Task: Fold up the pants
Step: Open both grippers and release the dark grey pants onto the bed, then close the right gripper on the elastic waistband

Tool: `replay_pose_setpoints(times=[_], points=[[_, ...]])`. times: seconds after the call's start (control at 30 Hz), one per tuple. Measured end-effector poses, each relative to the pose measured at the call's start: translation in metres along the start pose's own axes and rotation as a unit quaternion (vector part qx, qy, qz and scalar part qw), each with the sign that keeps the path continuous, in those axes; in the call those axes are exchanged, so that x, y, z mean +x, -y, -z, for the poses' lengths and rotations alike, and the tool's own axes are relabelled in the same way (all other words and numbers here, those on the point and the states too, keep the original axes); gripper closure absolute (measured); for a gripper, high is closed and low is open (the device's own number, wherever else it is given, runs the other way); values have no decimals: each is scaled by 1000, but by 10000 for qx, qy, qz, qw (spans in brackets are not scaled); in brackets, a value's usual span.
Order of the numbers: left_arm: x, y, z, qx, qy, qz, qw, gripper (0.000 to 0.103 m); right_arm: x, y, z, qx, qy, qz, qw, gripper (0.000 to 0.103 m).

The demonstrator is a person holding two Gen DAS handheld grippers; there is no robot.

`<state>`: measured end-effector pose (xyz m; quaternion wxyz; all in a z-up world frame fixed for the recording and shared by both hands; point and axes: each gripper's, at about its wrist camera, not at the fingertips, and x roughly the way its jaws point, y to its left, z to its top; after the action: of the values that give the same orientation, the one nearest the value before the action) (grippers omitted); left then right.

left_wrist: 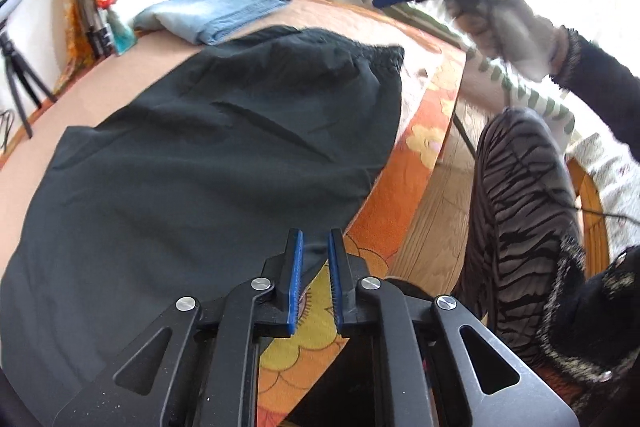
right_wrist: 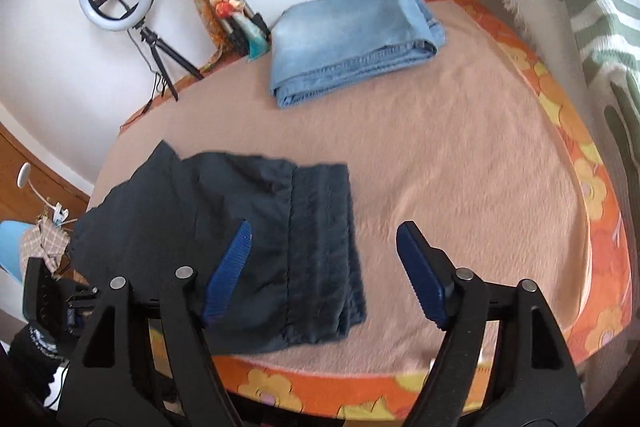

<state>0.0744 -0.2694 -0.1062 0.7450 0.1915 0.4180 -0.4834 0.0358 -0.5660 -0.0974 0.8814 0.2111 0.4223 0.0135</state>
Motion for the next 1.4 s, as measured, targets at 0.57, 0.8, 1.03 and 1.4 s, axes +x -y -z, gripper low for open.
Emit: replay_pose_setpoints(times=[0.57,0.8,1.03,1.4], points=[[-53,-84,64,-2107,312,-1226,9693,82,115,20,-18,122,-576,-1705,9836,18],[-42,-104,82,-2328,125,-1304,9637,82,117,5,-10,-143,-578,-1694,9837,36],[-42,-111,89,-2371,175,-1365,9617,82,101,-19,-4,-396,-387,-1156,9917,54],[-67,-126,113,-2602,237,-1709,9500,82,78,-16,-22,-606,-304,118,9976,90]])
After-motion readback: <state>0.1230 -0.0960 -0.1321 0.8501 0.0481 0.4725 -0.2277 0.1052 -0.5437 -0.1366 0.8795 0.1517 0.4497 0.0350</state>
